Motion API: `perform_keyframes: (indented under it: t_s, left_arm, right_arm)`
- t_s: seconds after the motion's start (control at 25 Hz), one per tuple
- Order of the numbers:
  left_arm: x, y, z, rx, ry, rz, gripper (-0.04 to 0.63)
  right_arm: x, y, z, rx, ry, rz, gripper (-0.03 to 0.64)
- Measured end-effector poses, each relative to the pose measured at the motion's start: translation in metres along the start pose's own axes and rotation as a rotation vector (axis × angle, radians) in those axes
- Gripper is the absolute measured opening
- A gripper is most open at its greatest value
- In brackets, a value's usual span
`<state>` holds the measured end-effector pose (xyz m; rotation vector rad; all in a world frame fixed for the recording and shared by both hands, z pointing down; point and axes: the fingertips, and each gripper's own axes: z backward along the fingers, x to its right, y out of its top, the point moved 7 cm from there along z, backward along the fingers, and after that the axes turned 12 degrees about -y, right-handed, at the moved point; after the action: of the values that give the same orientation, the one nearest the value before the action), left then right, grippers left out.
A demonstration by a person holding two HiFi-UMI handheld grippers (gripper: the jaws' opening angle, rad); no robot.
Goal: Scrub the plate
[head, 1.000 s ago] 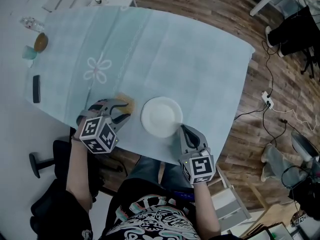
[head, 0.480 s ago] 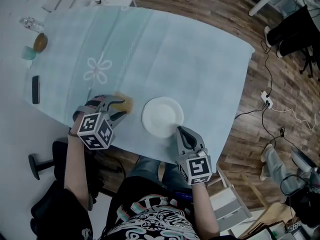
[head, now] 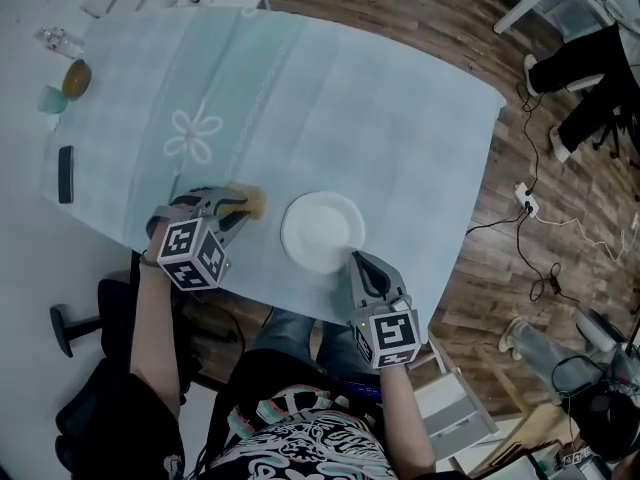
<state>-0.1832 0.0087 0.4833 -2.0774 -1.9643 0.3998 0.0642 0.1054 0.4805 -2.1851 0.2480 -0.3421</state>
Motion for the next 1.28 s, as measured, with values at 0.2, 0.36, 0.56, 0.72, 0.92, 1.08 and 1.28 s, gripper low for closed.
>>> perform_keyframes:
  t_s: [0.2,0.36,0.56,0.72,0.92,1.08,1.28]
  left_arm:
    - [-0.001,0.0,0.001,0.008,0.011,0.024,0.078]
    - [-0.001,0.001,0.003,0.021,0.022,0.036,0.075]
    - [0.001,0.007,0.012,0.07,0.057,0.08,0.075]
    - [0.008,0.011,0.013,0.043,0.082,0.081,0.075]
    - [0.018,0.031,0.009,0.058,0.089,0.08,0.075]
    - [0.023,0.051,0.008,0.086,0.123,0.085,0.075]
    - [0.022,0.065,0.004,0.125,0.144,0.135,0.074]
  right_arm:
    - [0.0,0.004,-0.003,0.007,-0.019,0.01,-0.003]
    - [0.003,0.004,-0.003,0.005,-0.029,0.028,-0.003]
    - [0.005,0.003,-0.004,-0.012,-0.032,0.05,-0.005]
    - [0.008,-0.002,-0.007,-0.033,-0.03,0.071,-0.003]
    - [0.014,-0.01,-0.007,-0.061,-0.044,0.072,-0.005]
    - [0.026,-0.005,-0.008,-0.043,-0.097,-0.002,-0.005]
    - [0.028,0.0,-0.015,-0.064,-0.088,-0.004,-0.002]
